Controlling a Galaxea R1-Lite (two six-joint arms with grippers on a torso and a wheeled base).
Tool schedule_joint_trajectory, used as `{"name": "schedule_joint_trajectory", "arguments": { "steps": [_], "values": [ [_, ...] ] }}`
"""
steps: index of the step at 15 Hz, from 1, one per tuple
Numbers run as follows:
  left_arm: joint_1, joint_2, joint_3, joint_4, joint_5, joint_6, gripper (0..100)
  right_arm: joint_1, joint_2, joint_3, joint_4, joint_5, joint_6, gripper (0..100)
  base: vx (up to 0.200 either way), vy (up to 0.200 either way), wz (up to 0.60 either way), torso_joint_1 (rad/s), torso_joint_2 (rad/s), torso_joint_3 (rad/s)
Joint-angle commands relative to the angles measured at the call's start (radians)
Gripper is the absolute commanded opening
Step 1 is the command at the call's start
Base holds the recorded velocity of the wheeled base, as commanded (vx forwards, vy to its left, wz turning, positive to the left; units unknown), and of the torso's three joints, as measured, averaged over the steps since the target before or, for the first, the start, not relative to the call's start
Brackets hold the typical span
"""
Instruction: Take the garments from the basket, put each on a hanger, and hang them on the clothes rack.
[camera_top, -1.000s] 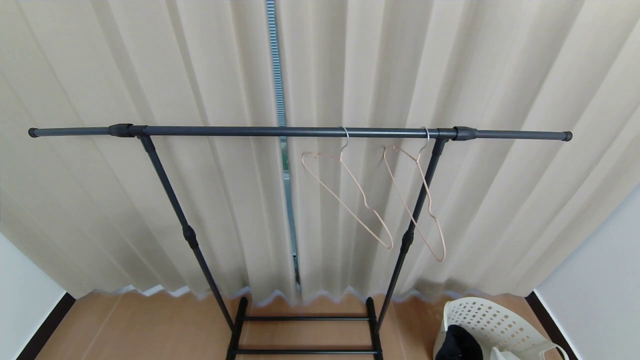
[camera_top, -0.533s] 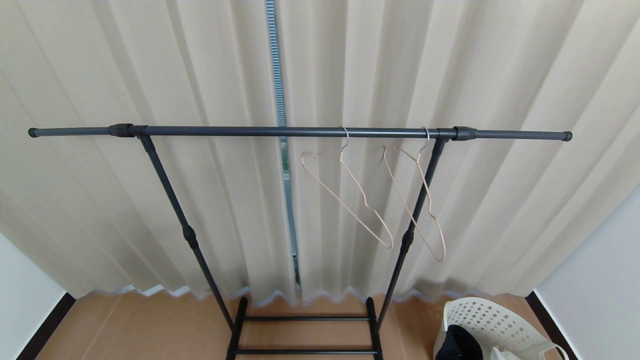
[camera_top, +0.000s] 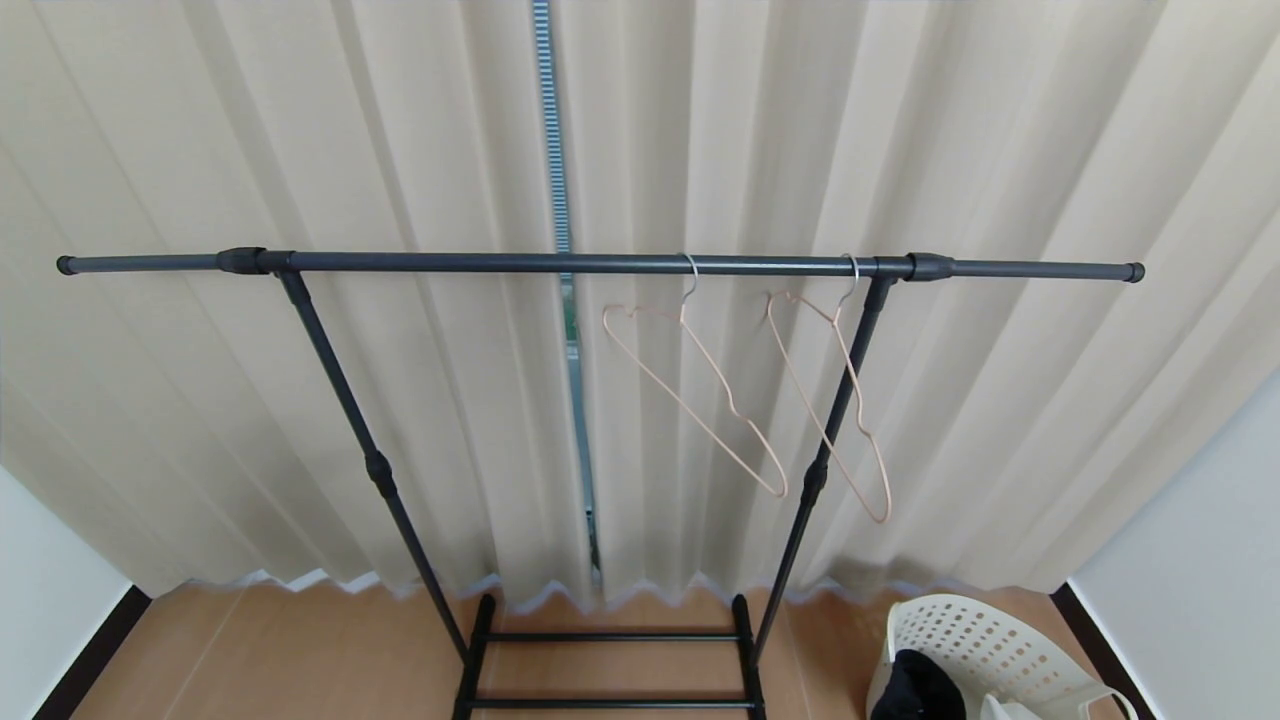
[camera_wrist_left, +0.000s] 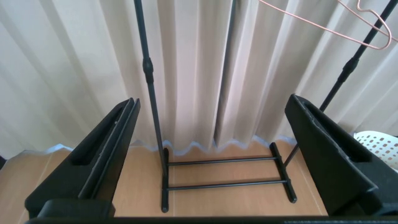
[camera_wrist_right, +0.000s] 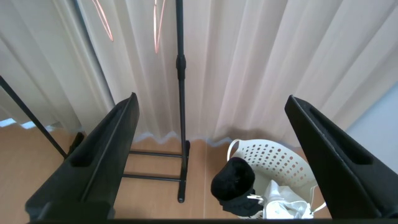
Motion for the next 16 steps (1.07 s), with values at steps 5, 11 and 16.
{"name": "schedule_joint_trajectory", "arguments": {
  "steps": [5,11,16],
  "values": [
    [0.000,0.001,0.000,0.000,0.000,-0.003,100,0.000,0.001,0.000,0.000,0.000,0.000,100,0.000,0.000,0.00,0.000,0.00,0.000],
    [0.000,0.001,0.000,0.000,0.000,-0.008,100,0.000,0.001,0.000,0.000,0.000,0.003,100,0.000,0.000,0.00,0.000,0.00,0.000],
    [0.000,0.001,0.000,0.000,0.000,-0.009,100,0.000,0.001,0.000,0.000,0.000,0.005,100,0.000,0.000,0.00,0.000,0.00,0.000]
  ]
}}
